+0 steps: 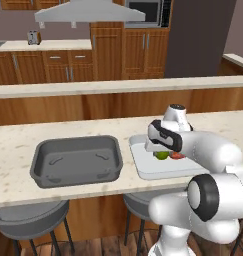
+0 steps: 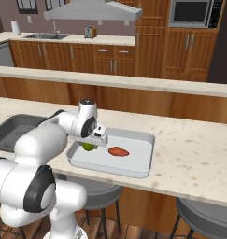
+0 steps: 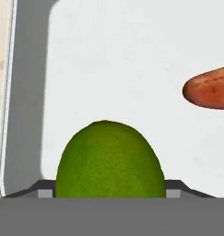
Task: Place the cold items (lime and sweet potato) from the fridge in one tupperware on the dining counter. Place the warm items (hot dog and kebab skewer) in the stove area in another tupperware.
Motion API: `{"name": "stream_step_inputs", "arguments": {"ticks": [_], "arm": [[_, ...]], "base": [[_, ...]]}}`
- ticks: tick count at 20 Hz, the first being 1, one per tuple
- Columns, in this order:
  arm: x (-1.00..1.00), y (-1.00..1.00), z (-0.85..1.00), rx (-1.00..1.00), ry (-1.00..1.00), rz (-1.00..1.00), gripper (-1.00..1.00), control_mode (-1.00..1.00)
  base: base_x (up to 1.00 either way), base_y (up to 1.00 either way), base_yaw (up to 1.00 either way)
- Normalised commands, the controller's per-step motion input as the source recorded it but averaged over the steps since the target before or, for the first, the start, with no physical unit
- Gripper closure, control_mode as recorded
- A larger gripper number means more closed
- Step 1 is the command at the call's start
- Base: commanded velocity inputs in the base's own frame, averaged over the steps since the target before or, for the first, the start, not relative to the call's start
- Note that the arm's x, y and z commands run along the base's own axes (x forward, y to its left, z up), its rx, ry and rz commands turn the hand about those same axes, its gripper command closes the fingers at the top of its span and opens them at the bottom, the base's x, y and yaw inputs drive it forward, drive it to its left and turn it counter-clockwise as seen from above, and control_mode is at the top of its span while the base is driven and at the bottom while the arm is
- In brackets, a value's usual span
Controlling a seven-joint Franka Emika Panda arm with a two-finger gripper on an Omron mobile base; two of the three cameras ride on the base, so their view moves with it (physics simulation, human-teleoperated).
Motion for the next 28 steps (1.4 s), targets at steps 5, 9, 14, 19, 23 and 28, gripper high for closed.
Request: {"name": "stream_step_inputs", "arguments": {"ticks": [5,9,14,19,23,28], "arm": [[0.62,0.0,-0.34,0.0,0.0,0.0,1.0,-1.0],[0.51,0.0,-0.37,0.0,0.0,0.0,1.0,-1.0],[0.32,0.0,-0.41,0.0,0.0,0.0,1.0,-1.0],[0.02,0.0,-0.42,0.0,-0.09,0.0,-1.0,-1.0],[-0.1,0.0,-0.12,0.0,-0.18,0.0,-1.0,-1.0],[-0.26,0.0,0.06,0.0,-0.16,-0.01,-1.0,-1.0]], "base": [[0.0,0.0,0.0],[0.0,0.0,0.0],[0.0,0.0,0.0],[0.0,0.0,0.0],[0.0,0.0,0.0],[0.0,0.0,0.0]]}}
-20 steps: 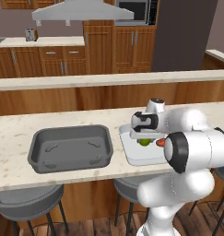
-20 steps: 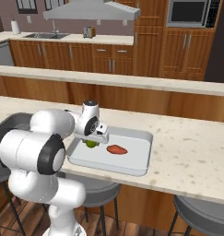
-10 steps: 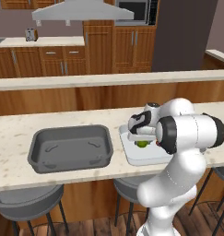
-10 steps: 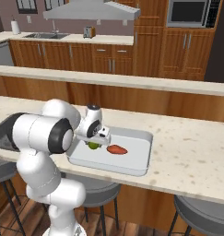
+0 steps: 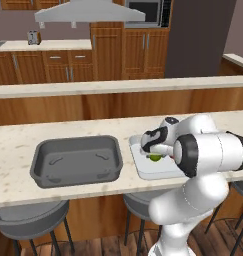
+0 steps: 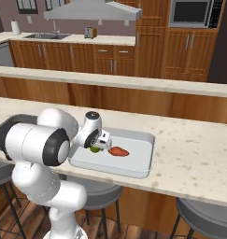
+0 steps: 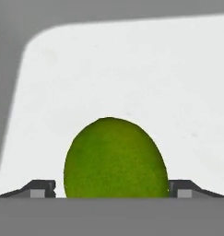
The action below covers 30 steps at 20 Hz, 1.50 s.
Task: Place the cold items (lime and sweet potato) from the fridge in one tupperware on the dining counter. Place the warm items (hot dog and kebab skewer) in the stove area in another tupperware.
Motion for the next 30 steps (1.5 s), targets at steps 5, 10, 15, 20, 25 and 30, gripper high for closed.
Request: {"name": "stream_step_inputs", "arguments": {"ticks": [5,10,15,20,25,30], "arm": [[-0.35,-0.05,0.54,0.05,-0.06,0.0,-1.0,-1.0],[-0.32,-0.02,0.81,0.01,-0.13,0.0,-1.0,-1.0],[-0.44,0.0,0.79,0.0,-0.15,-0.01,-1.0,-1.0],[-0.62,0.04,0.91,0.0,-0.04,-0.08,-1.0,-1.0],[-0.82,0.01,0.93,0.0,0.0,-0.08,-1.0,-1.0],[-0.85,0.08,0.79,-0.01,-0.01,-0.1,-1.0,-1.0]], "base": [[0.0,0.0,0.0],[0.0,0.0,0.0],[0.0,0.0,0.0],[0.0,0.0,0.0],[0.0,0.0,0.0],[0.0,0.0,0.0]]}}
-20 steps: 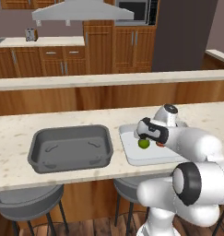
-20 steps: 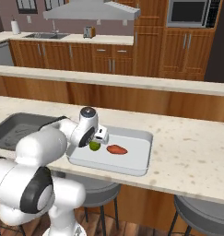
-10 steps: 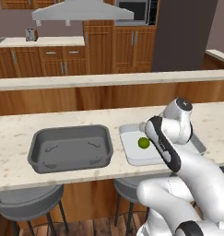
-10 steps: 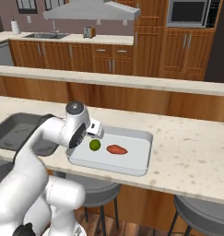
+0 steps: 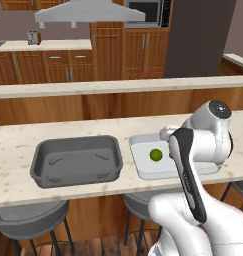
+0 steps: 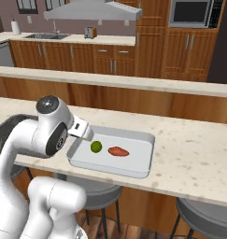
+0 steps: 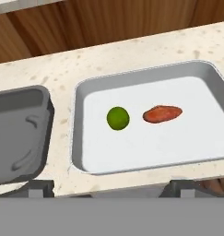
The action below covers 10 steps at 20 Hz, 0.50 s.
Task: Place the cold items (lime and sweet potato) from the fridge in one tupperware on the dining counter. Place the warm items (hot dog and kebab skewer) in the stove area in another tupperware.
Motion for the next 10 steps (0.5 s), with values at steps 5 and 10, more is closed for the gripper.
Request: {"name": "stream_step_inputs", "arguments": {"ticks": [5,10], "arm": [[-0.91,0.12,0.68,-0.02,-0.01,-0.07,-1.0,-1.0],[-0.92,0.05,0.58,-0.02,-0.03,-0.02,-1.0,-1.0]], "base": [[0.0,0.0,0.0],[0.0,0.0,0.0]]}}
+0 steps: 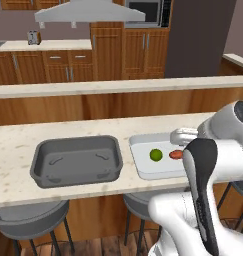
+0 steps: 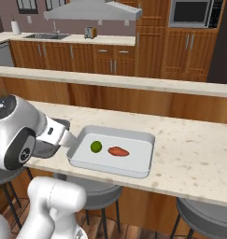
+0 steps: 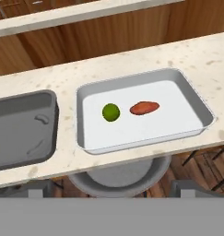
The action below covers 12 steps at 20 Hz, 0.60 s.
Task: Place the cold items (lime and sweet potato) from the fridge in one tupperware on the dining counter. Place the warm items (hot dog and kebab skewer) in the stove area in another tupperware.
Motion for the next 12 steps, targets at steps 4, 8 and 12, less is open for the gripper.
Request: {"name": "stream_step_inputs", "arguments": {"ticks": [4,8,12], "arm": [[-0.83,0.0,0.43,-0.01,0.0,0.0,-1.0,-1.0],[-0.63,0.01,0.1,0.0,0.0,0.0,-1.0,-1.0],[-0.32,0.1,0.0,0.0,0.01,0.0,-1.0,-1.0]], "base": [[0.0,0.0,0.0],[0.0,0.0,0.0],[0.0,0.0,0.0]]}}
